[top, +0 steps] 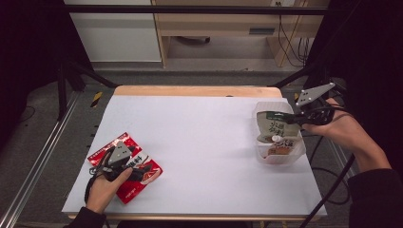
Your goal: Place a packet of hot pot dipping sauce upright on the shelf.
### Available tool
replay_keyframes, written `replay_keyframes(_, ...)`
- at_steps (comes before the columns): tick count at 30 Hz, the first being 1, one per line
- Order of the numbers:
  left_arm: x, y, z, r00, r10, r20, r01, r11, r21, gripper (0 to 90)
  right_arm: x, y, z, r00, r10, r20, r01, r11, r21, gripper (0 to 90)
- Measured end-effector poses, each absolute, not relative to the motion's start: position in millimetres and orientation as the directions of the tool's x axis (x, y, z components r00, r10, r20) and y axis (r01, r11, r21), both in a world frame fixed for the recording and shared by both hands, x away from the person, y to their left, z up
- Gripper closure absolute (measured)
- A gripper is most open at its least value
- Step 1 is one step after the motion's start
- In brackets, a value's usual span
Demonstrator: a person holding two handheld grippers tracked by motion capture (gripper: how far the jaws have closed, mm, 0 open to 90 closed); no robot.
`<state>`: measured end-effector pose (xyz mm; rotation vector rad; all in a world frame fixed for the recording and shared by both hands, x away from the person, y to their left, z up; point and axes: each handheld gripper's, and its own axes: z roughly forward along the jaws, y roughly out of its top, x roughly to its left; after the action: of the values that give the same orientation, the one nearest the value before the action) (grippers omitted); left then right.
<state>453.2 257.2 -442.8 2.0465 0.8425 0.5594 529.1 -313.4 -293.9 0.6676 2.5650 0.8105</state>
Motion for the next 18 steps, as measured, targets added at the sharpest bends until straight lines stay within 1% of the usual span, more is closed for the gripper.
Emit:
replay_keyframes(7,453.3,257.4,-442.9,0.676,0.732,0.081,0.363,-0.427,0.828,6.7,530.2,-315.6,-295.8,-0.819,0.537,-0.205,0.327,0.729,0.602,90.0)
replay_keyframes(12,453.3,256.7,-443.2,0.676,0.732,0.082,0.364,-0.429,0.827,6.7,532.4,-315.6,-295.9,-0.818,0.528,-0.228,0.317,0.745,0.587,90.0)
replay_keyframes(16,453.4,257.3,-443.2,0.676,0.733,0.081,0.365,-0.428,0.827,6.7,533.9,-314.4,-299.3,-0.828,0.505,-0.242,0.314,0.776,0.546,90.0)
replay_keyframes(18,453.4,257.5,-443.1,0.676,0.733,0.081,0.364,-0.428,0.827,6.7,534.1,-315.7,-301.3,-0.823,0.511,-0.248,0.324,0.781,0.534,90.0)
